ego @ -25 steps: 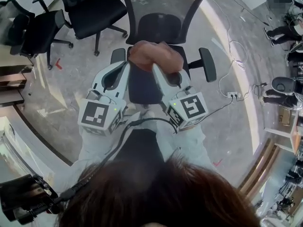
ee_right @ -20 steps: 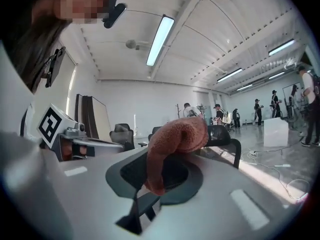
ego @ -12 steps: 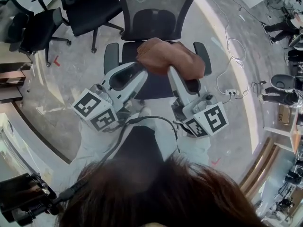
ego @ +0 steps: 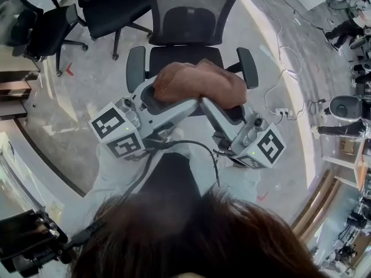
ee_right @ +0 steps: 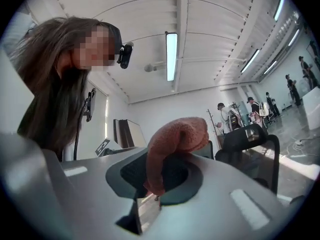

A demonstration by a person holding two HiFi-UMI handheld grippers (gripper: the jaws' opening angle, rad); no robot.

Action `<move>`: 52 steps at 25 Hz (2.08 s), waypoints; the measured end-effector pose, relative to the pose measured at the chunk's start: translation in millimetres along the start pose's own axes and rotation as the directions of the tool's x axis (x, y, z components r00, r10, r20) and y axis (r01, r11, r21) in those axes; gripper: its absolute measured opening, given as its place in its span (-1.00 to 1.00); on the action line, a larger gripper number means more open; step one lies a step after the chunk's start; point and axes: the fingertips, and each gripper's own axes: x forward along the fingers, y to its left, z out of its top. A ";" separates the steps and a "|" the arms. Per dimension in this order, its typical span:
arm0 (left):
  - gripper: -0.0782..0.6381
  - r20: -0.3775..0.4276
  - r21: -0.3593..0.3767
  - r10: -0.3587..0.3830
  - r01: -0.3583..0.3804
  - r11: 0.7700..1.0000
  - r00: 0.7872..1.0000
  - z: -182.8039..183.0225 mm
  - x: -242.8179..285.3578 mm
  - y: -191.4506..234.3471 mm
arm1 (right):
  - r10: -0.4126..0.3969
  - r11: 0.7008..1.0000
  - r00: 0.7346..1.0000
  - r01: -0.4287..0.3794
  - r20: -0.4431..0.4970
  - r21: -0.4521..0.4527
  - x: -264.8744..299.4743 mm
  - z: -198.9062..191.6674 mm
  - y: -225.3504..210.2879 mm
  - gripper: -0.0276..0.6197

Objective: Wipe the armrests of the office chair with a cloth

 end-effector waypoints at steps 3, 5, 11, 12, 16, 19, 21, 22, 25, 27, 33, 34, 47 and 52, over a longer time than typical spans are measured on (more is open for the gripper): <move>0.12 0.022 -0.003 -0.002 0.002 1.000 1.000 7.4 0.5 -2.7 | 0.014 1.000 1.000 -0.014 -0.015 0.008 0.3 -0.7 0.7 -0.78; 0.00 0.036 0.000 0.012 -0.012 1.000 0.999 10.3 -0.7 -0.8 | 0.017 1.000 1.000 -0.017 -0.016 0.012 -0.3 -1.9 -0.2 -0.78; -0.61 0.019 0.059 0.016 -0.017 0.998 1.000 10.1 -0.9 -6.8 | 0.013 1.000 0.999 -0.013 -0.048 0.018 -0.2 -11.6 -1.3 -0.78; -0.65 0.011 0.071 0.018 -0.019 0.997 1.000 9.8 -0.5 -8.0 | 0.004 1.000 0.999 -0.003 -0.051 0.019 -0.2 -12.4 -2.5 -0.78; -0.67 -0.021 0.092 0.009 -0.007 0.996 1.000 7.6 0.6 -9.4 | -0.060 0.998 0.997 0.061 -0.055 0.017 -2.9 -16.9 -9.1 -0.76; -0.67 -0.053 0.166 0.041 -0.032 0.986 0.998 2.8 0.8 -2.8 | -0.120 0.993 0.991 0.120 -0.060 0.001 -6.4 -24.4 -16.2 -0.71; -0.68 -0.065 0.219 0.087 -0.071 0.973 0.994 9.3 -4.1 14.1 | -0.180 0.983 0.982 0.181 -0.057 0.016 -6.6 -29.5 -26.2 -0.71; -0.68 -0.065 0.228 0.106 -0.088 0.970 0.992 16.2 -7.1 25.3 | -0.227 0.973 0.972 0.228 -0.059 0.025 -9.6 -32.6 -34.8 -0.71; -0.68 -0.079 0.228 0.134 -0.113 0.967 0.988 32.7 -10.0 55.8 | -0.388 0.919 0.920 0.390 -0.049 0.055 -31.8 -33.7 -62.5 -0.72; -0.68 -0.103 0.249 0.137 -0.108 0.962 0.985 35.7 -5.2 68.6 | -0.471 0.879 0.881 0.473 -0.036 0.057 -49.5 -30.5 -78.5 -0.74; -0.68 -0.167 0.276 0.108 -0.059 0.959 0.980 29.7 24.2 76.3 | -0.622 0.782 0.783 0.620 0.010 0.055 -102.8 -19.0 -109.3 -0.74; -0.68 -0.172 0.278 0.102 -0.052 0.959 0.980 28.1 31.5 73.7 | -0.632 0.774 0.775 0.630 0.013 0.055 -111.9 -17.4 -113.6 -0.74; -0.68 -0.091 0.304 0.137 -0.104 0.947 0.986 -48.3 221.7 0.6 | -0.551 0.834 0.834 0.551 0.015 0.017 -278.1 21.8 -231.9 -0.74; -0.68 -0.027 0.263 0.210 -0.196 0.945 0.977 -84.8 312.0 -38.7 | -0.470 0.882 0.881 0.472 -0.053 0.016 -353.6 46.8 -288.2 -0.79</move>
